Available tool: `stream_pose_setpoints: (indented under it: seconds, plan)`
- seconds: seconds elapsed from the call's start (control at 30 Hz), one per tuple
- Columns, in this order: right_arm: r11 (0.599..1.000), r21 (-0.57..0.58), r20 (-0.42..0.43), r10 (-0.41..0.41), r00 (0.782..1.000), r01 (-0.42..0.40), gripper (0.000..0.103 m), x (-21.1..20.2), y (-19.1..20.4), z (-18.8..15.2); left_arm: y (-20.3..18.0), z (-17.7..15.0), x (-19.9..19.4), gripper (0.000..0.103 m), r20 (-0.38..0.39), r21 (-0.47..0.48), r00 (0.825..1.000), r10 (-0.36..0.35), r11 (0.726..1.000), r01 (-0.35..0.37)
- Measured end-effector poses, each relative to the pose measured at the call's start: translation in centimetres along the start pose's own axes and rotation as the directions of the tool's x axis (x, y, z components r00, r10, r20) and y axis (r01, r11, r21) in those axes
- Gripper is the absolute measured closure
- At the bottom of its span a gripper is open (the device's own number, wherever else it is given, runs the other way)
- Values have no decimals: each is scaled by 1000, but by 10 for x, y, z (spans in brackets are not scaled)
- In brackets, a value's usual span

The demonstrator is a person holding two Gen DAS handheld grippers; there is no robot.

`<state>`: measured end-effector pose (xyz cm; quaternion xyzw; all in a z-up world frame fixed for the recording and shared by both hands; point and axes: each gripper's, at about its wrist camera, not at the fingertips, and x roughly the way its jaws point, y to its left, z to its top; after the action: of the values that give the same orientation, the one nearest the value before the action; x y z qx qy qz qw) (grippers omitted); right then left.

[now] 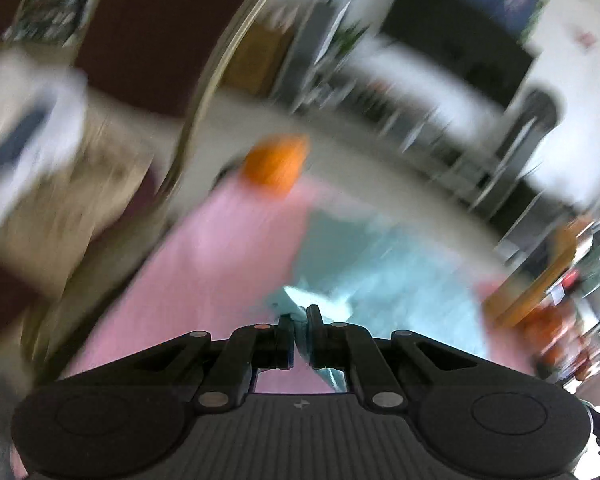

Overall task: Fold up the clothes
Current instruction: 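Lay the shirt flat on the blanket and open both grippers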

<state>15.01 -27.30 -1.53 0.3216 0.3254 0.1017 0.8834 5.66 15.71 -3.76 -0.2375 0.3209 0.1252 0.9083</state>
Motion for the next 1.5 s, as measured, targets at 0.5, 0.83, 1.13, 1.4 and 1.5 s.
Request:
stream_pose_setpoints:
  seconds: [0.5,0.83,1.13,1.4,1.5]
  plan:
    - [982,-26,-184,-188,965,186,101,3,-37,-60,20,-41,4,98,-109,-16,992,69,997,-71]
    - [974,-40,-243,-224,944,221,101,-8,-57,-89,28,-83,6,96,-167,60,976,141,989,-132]
    - [960,-132,-239,-273,932,248,75,-26,-62,-89,42,-95,-15,90,-198,159,960,198,973,-168]
    - [996,-83,-425,-70,903,38,67,-25,-59,-115,2,-123,-18,71,-354,277,935,4,955,101]
    - [985,-171,-451,-76,889,-2,65,-12,-49,-128,-14,-138,-10,71,-376,346,926,4,928,137]
